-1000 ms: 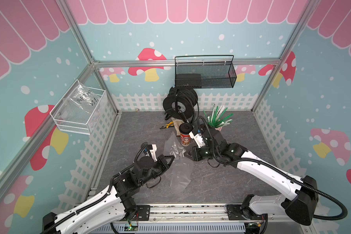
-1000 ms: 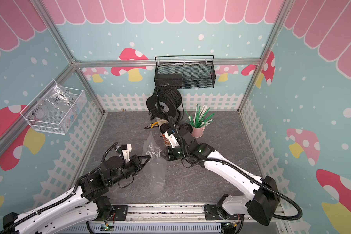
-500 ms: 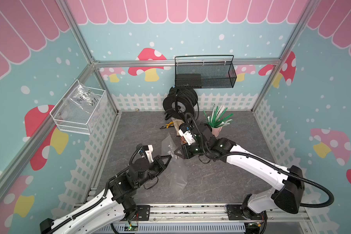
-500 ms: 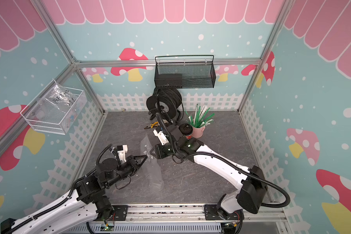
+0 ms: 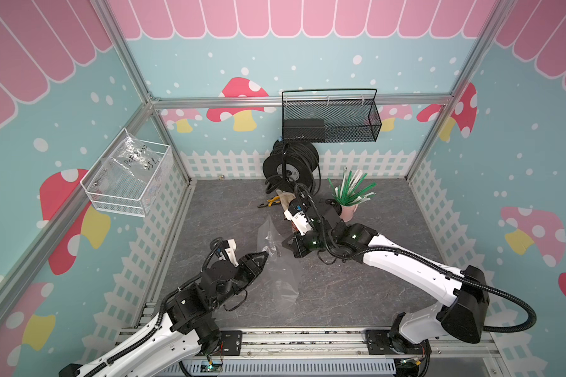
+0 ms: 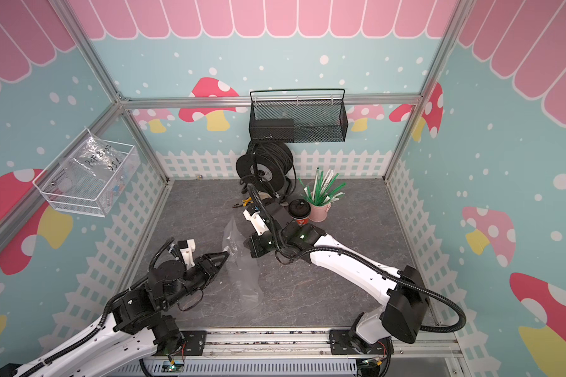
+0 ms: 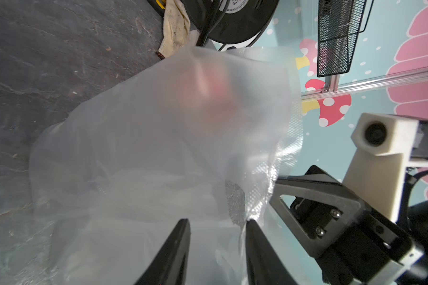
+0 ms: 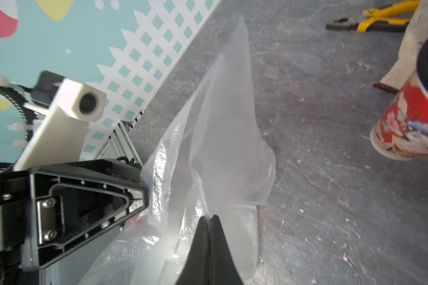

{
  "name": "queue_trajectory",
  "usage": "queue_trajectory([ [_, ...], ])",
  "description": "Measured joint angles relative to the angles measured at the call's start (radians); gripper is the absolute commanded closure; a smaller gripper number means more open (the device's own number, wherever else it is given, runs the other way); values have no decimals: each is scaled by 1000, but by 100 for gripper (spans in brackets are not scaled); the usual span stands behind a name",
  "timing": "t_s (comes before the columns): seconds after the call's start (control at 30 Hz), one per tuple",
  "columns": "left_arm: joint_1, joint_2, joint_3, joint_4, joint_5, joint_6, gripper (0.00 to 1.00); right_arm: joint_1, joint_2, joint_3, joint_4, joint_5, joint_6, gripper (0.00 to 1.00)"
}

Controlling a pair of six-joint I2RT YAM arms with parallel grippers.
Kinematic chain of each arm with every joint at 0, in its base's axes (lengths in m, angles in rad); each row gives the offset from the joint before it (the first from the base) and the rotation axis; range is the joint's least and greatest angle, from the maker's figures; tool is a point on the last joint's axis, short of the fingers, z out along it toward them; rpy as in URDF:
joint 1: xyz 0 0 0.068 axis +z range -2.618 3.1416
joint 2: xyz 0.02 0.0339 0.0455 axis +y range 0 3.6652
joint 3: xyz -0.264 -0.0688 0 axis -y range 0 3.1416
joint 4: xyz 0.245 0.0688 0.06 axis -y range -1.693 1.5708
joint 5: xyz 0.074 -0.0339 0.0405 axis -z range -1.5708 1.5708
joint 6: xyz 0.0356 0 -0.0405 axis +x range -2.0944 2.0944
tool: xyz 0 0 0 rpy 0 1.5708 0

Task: Pack milk tea into plastic carrier bags
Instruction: Adjust the plastic carrier bag at the center of the board.

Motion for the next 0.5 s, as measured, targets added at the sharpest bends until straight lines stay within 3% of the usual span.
queue_trajectory([
  [0.3, 0, 141, 336, -276, -46, 102, 32, 11, -16, -1, 71, 31, -20, 100],
  [0.5, 1, 272, 431, -359, -39, 194, 22, 12, -16, -1, 86, 32, -20, 100],
])
